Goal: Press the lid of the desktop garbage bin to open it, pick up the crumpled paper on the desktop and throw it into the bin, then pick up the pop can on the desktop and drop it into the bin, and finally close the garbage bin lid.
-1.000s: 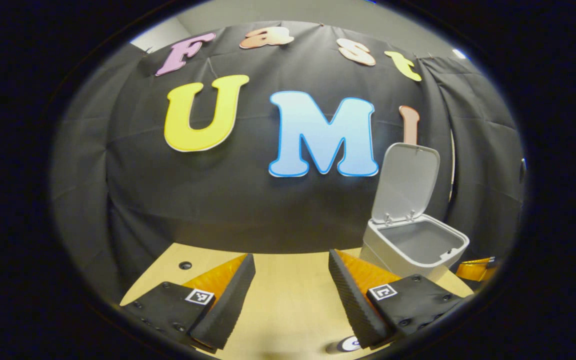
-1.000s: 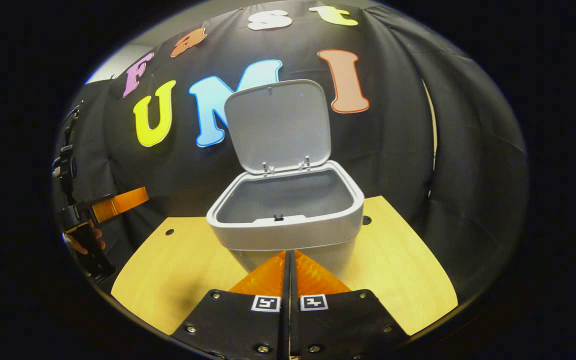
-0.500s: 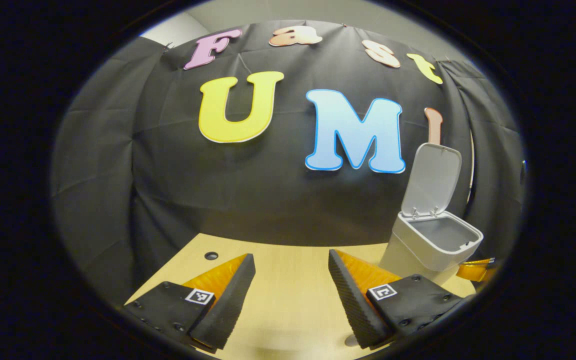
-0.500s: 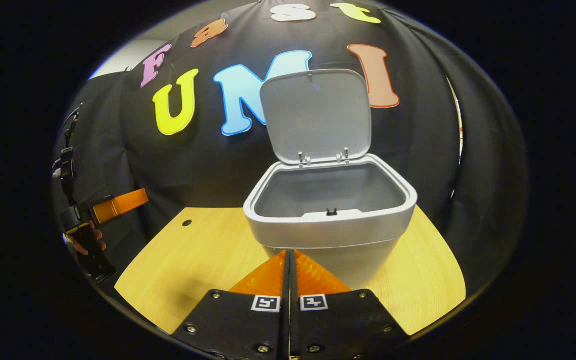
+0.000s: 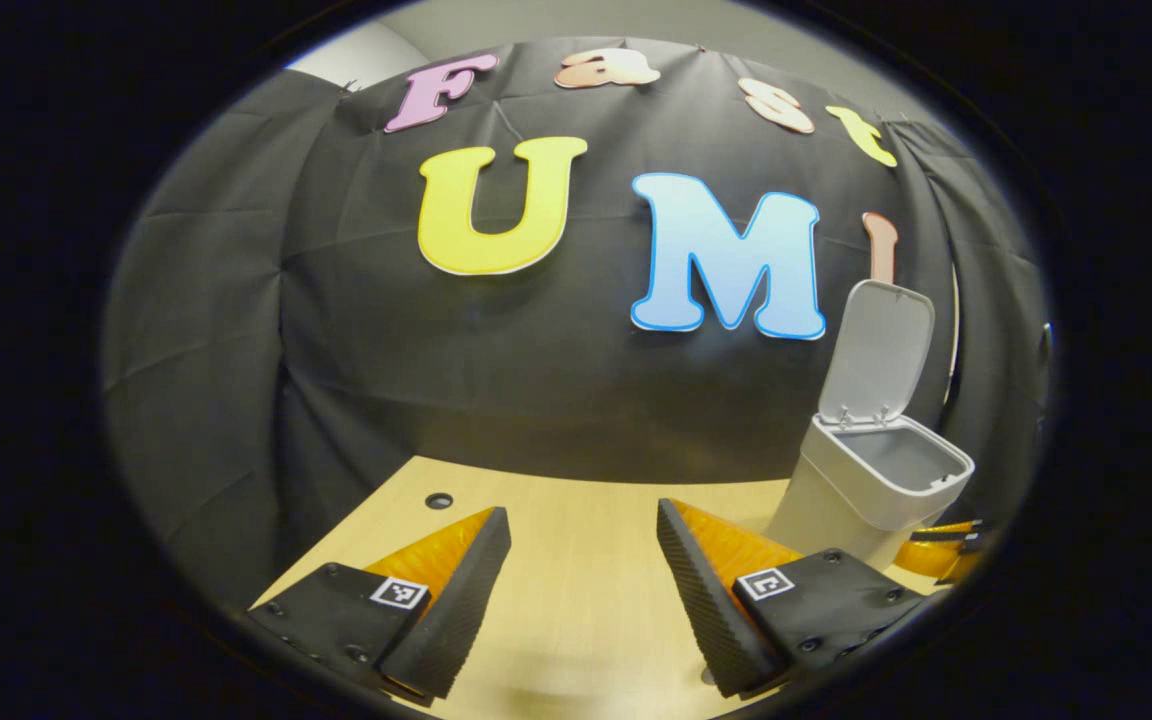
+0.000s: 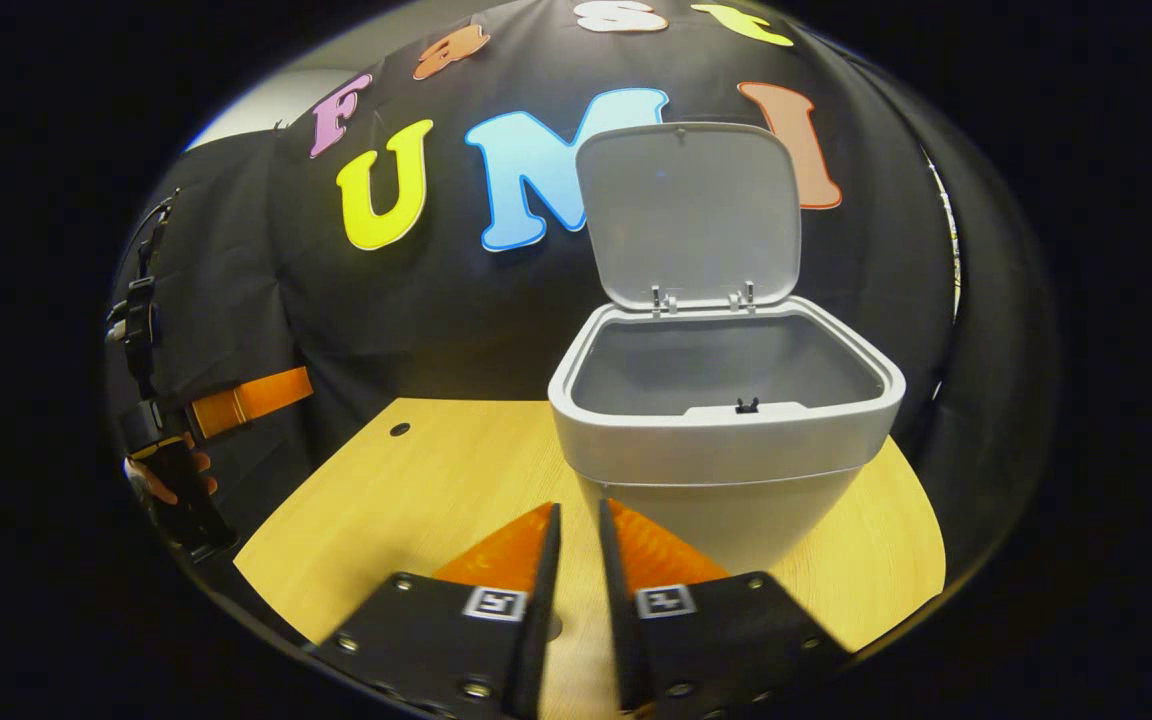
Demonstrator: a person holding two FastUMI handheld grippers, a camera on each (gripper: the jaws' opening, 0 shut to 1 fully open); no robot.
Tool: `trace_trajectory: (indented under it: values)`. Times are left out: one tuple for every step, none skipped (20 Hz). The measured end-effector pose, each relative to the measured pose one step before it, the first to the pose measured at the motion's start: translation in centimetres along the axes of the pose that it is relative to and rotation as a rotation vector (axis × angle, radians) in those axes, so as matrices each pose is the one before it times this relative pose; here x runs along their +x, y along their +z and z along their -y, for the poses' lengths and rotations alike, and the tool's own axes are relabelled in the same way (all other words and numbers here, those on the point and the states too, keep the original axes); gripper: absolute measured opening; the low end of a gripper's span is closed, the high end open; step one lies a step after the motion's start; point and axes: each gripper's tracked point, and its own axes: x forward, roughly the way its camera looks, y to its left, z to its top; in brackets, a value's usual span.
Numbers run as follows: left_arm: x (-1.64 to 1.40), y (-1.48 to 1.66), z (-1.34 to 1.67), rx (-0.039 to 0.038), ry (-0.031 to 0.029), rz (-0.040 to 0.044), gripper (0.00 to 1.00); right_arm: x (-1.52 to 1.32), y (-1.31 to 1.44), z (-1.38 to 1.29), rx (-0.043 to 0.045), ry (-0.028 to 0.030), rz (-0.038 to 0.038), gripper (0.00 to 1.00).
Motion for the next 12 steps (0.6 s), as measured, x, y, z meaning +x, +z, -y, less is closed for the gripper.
trace_trajectory:
  values:
    - [-0.034,0.0,-0.074,0.00291,-0.00036,-0.00084,0.97,-0.116,-0.082,0.066,-0.00398,0.00103,-0.00141,0.48]
    - [-0.019,-0.023,-0.028,0.00303,0.00183,-0.00087,0.97,0.185,-0.052,-0.239,-0.00119,0.01369,-0.0026,0.61]
    - [0.006,-0.015,-0.053,0.00182,0.00123,0.00012,0.97,0.039,-0.172,-0.166,-0.00204,0.00909,-0.00416,0.7]
    - [-0.076,0.022,-0.1,0.00112,0.00105,-0.00003,0.97,0.149,-0.171,-0.148,-0.00413,0.00363,-0.00609,0.78]
    - [-0.109,-0.025,-0.133,0.00056,0.00258,-0.00108,1.0,0.19,-0.019,-0.319,-0.00607,0.00685,-0.00515,0.94]
    - [-0.047,-0.021,-0.15,-0.00003,0.0016,-0.00141,1.0,0.347,-0.257,-0.189,-0.00624,0.00721,-0.00725,0.98]
    - [-0.042,-0.054,-0.093,0.00011,0.00229,-0.00055,1.0,0.305,-0.311,-0.269,-0.00698,0.00835,-0.00755,0.98]
    - [0.013,-0.029,-0.163,0.00088,0.0034,-0.00147,1.0,0.171,-0.283,-0.275,-0.00726,0.01048,-0.01232,0.98]
    - [-0.133,-0.016,-0.199,-0.00019,0.00318,-0.00056,1.0,0.179,-0.496,-0.314,-0.00712,0.01165,-0.01362,0.98]
    - [-0.075,0.022,-0.085,-0.00107,0.00218,-0.00077,1.0,0.231,-0.457,-0.278,-0.00812,0.01113,-0.01276,0.98]
    - [-0.077,0.004,-0.094,-0.00065,0.0024,-0.00068,1.0,0.356,-0.514,-0.317,-0.01001,0.00806,-0.01372,0.98]
    - [-0.008,-0.083,-0.13,0.00062,0.00345,-0.0007,1.0,0.216,-0.477,-0.341,-0.01052,0.01109,-0.01448,0.98]
